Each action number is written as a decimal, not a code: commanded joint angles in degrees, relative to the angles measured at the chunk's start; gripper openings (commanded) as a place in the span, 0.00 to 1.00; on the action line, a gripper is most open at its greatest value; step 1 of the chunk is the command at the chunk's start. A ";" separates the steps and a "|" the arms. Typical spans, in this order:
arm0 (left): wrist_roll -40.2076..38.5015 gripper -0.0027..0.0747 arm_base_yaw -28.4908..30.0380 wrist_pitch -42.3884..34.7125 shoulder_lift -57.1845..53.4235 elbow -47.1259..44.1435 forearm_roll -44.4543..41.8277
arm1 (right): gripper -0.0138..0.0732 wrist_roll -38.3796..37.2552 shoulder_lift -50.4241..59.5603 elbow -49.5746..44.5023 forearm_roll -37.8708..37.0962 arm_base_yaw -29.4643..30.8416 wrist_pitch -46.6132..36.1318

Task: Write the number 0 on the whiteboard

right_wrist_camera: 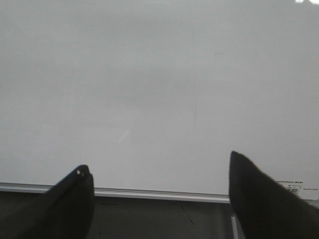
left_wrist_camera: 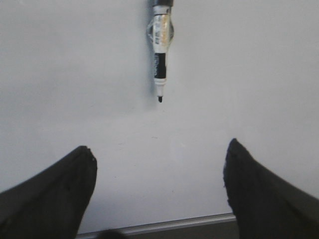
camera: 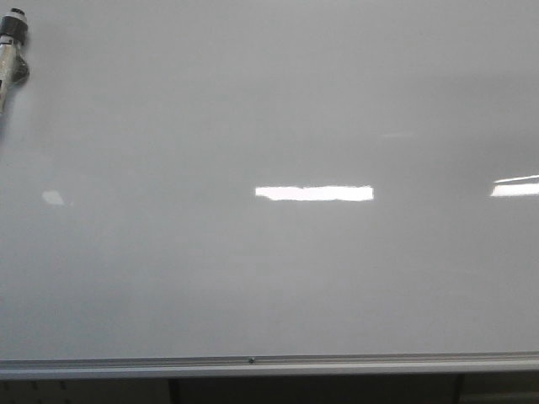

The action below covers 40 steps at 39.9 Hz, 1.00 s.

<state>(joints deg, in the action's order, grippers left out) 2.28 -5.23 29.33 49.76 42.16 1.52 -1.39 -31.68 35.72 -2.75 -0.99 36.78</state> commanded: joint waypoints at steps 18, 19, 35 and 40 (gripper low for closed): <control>0.13 0.67 -0.61 -11.89 25.56 13.26 2.51 | 0.83 -0.04 -0.55 1.35 -0.21 0.32 -3.71; 0.13 0.67 -0.61 -12.32 26.36 13.75 2.52 | 0.83 -0.04 -0.55 1.35 -0.21 0.32 -3.71; 0.13 0.65 -0.61 -16.36 36.49 18.89 2.52 | 0.83 -0.04 -0.55 1.35 -0.21 0.32 -3.60; 0.13 0.54 -0.61 -16.75 37.97 19.65 2.52 | 0.83 -0.04 -0.55 1.35 -0.21 0.32 -3.60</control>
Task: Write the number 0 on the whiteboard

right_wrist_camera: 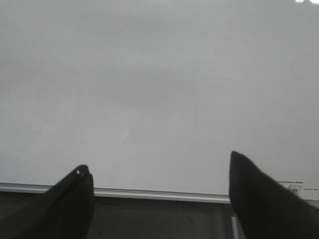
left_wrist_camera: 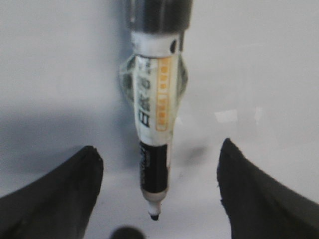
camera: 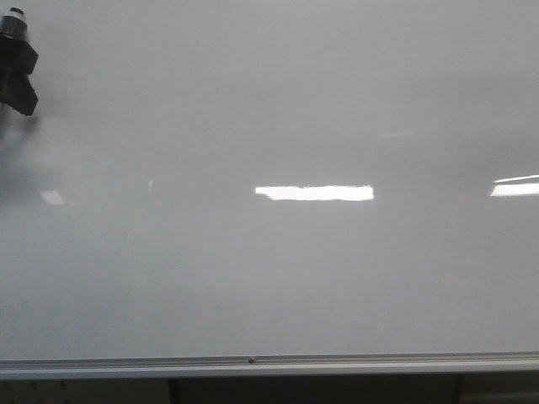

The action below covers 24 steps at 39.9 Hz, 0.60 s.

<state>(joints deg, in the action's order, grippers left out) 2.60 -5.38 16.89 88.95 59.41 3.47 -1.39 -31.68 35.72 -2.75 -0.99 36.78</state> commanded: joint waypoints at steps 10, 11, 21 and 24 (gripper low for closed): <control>-0.19 0.27 -0.46 -5.19 -0.87 2.41 0.57 | 0.83 -0.04 -0.55 1.35 -0.21 0.32 -3.60; -0.19 0.25 -0.46 -5.31 -0.87 2.41 0.57 | 0.83 -0.04 -0.55 1.35 -0.21 0.32 -3.60; -0.19 0.01 -0.46 -4.77 -1.07 2.41 0.57 | 0.83 -0.04 -0.55 1.35 -0.21 0.32 -3.73; -0.19 0.01 -0.46 -3.70 -2.10 2.51 0.57 | 0.83 -0.04 -0.55 1.35 -0.21 0.32 -3.31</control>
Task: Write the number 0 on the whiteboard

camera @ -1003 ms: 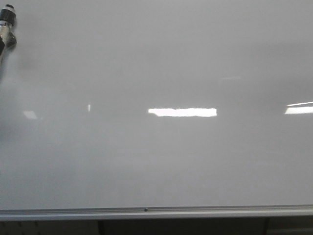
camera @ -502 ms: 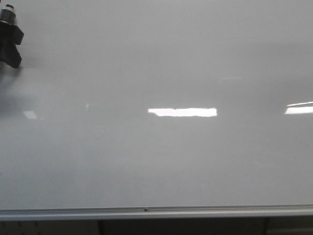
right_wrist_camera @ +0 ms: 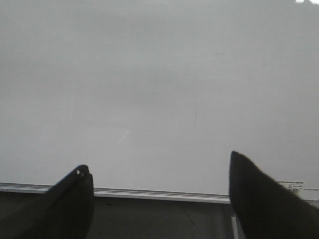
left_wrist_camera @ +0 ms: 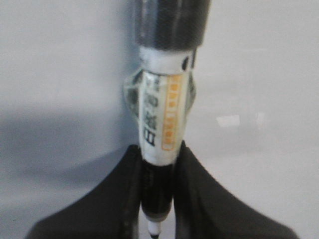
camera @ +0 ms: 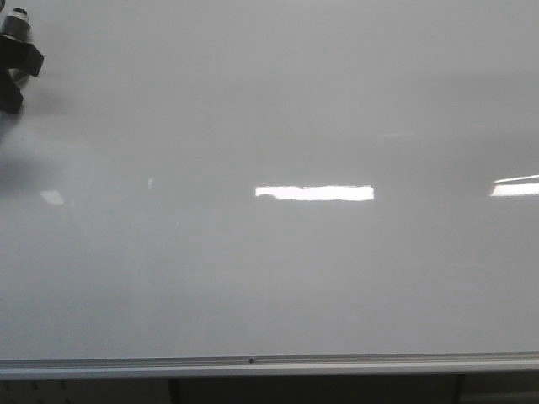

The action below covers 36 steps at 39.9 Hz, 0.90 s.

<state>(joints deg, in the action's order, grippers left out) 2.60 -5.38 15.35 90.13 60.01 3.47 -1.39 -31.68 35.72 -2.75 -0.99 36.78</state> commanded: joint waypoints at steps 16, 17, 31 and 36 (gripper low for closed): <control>16.04 0.01 -9.54 29.86 -11.04 10.83 0.02 | 0.83 0.01 -0.71 4.93 -0.14 0.26 3.59; 16.99 0.01 -10.42 31.91 -11.34 11.51 0.16 | 0.83 0.01 -0.93 5.24 -0.08 0.26 4.08; 30.73 0.01 -31.18 49.44 -11.73 17.89 0.34 | 0.83 18.44 -9.03 14.74 13.26 -5.97 18.59; 33.43 0.01 -39.03 49.64 -11.73 17.89 0.34 | 0.83 28.89 -14.37 19.43 16.52 -13.11 23.41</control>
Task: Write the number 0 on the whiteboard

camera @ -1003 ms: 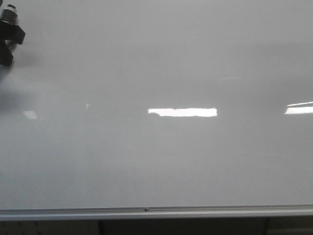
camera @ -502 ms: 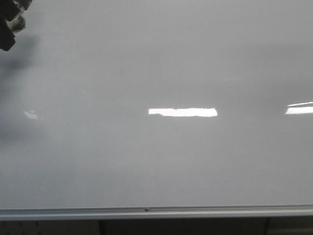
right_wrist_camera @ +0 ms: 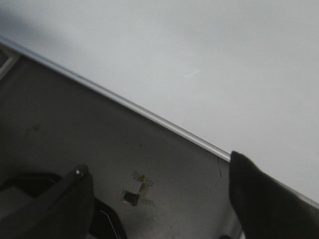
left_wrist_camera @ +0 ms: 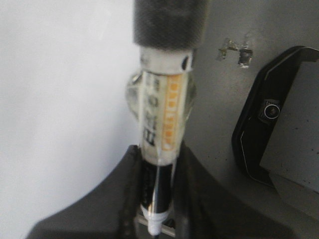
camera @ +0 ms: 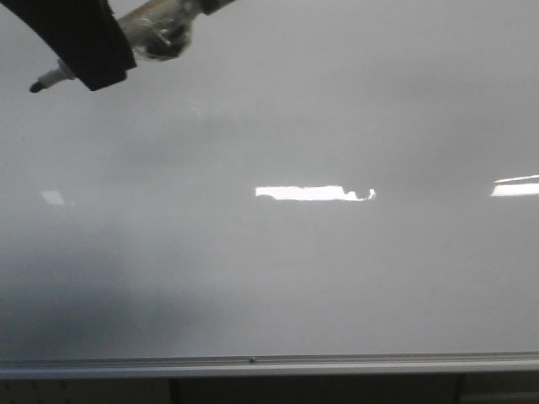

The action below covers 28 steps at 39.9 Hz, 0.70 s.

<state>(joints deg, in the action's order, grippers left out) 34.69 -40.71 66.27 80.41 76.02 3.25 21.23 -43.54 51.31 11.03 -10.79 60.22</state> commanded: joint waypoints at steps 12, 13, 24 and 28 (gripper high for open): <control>2.68 0.01 -11.29 -1.16 -2.02 1.88 0.56 | 0.83 17.76 -15.67 15.51 3.99 -22.25 3.50; 2.68 0.01 -11.42 -1.28 -2.02 1.88 0.56 | 0.83 17.91 -16.87 16.61 3.99 -23.38 3.35; 2.68 0.01 -11.42 -2.10 -2.02 1.88 0.56 | 0.79 18.91 -26.62 22.88 3.94 -32.62 -0.60; 2.68 0.01 -11.42 -2.10 -2.02 1.88 0.56 | 0.72 18.91 -28.59 23.58 4.01 -33.37 -2.30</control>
<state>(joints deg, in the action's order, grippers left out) 37.29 -51.59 66.35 80.41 76.02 3.25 39.33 -72.18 72.63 13.81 -43.70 61.62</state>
